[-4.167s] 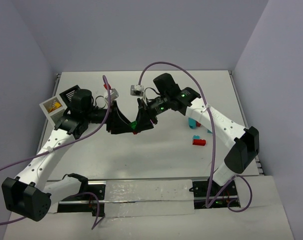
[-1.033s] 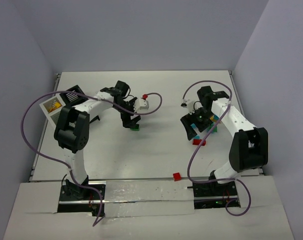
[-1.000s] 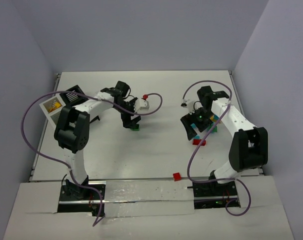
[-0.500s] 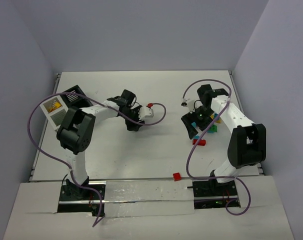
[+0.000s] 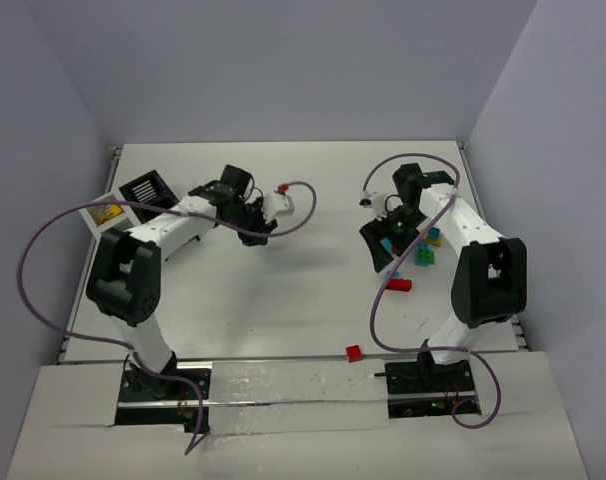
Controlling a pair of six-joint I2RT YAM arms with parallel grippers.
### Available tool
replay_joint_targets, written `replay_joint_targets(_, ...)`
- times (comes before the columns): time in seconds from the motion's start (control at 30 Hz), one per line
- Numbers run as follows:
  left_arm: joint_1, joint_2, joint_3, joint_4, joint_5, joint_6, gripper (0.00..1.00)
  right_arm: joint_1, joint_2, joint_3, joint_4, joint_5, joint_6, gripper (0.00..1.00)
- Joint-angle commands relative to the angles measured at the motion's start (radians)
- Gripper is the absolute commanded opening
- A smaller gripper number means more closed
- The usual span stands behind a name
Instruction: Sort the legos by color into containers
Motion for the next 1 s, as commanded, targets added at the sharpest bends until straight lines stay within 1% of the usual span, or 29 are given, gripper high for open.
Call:
replay_joint_targets(0.0, 0.14, -0.171, 0.222, -0.153, 0.123, -0.241, 0.0, -0.006, 0.022, 0.065, 0.072, -0.109, 0.001, 0.96)
replay_joint_targets(0.03, 0.17, -0.201, 0.246, -0.178, 0.125, -0.259, 0.0, -0.006, 0.026, 0.064, 0.081, -0.125, 0.003, 0.96)
replay_joint_targets(0.07, 0.171, -0.219, 0.247, -0.191, 0.13, -0.279, 0.0, -0.006, 0.026, 0.063, 0.091, -0.126, 0.006, 0.96)
replay_joint_targets(0.13, 0.245, -0.271, 0.268, -0.221, 0.12, -0.319, 0.0, -0.004, 0.029, 0.053, 0.127, -0.156, 0.017, 0.96)
replay_joint_targets(0.23, 0.341, -0.324, 0.266, -0.268, 0.082, -0.347, 0.0, -0.002, 0.018, 0.026, 0.174, -0.162, 0.021, 0.97)
replay_joint_targets(0.27, 0.393, -0.335, 0.263, -0.274, 0.081, -0.352, 0.0, -0.002, 0.015, 0.021, 0.182, -0.16, 0.02, 0.97)
replay_joint_targets(0.33, 0.464, -0.353, 0.257, -0.274, 0.097, -0.395, 0.0, -0.004, 0.013, 0.018, 0.194, -0.153, 0.014, 0.98)
replay_joint_targets(0.4, 0.569, -0.37, 0.241, -0.268, 0.118, -0.448, 0.0, -0.003, 0.011, 0.021, 0.195, -0.145, 0.009, 0.99)
replay_joint_targets(0.47, 0.654, -0.382, 0.213, -0.275, 0.136, -0.465, 0.0, -0.004, 0.018, 0.034, 0.189, -0.136, 0.003, 0.99)
replay_joint_targets(0.57, 0.725, -0.393, 0.166, -0.314, 0.158, -0.447, 0.0, -0.003, 0.047, 0.064, 0.172, -0.121, -0.006, 1.0)
replay_joint_targets(0.67, 0.749, -0.418, 0.1, -0.326, 0.084, -0.443, 0.0, -0.003, 0.075, 0.085, 0.15, -0.112, -0.019, 1.0)
replay_joint_targets(0.8, 0.762, -0.459, 0.028, -0.278, -0.043, -0.422, 0.0, -0.003, 0.096, 0.096, 0.145, -0.107, -0.025, 1.0)
replay_joint_targets(0.9, 0.766, -0.452, -0.023, -0.253, -0.139, -0.416, 0.0, -0.003, 0.103, 0.094, 0.141, -0.112, -0.029, 1.0)
replay_joint_targets(0.97, 0.773, -0.443, -0.031, -0.24, -0.166, -0.424, 0.0, -0.004, 0.101, 0.091, 0.141, -0.112, -0.029, 1.0)
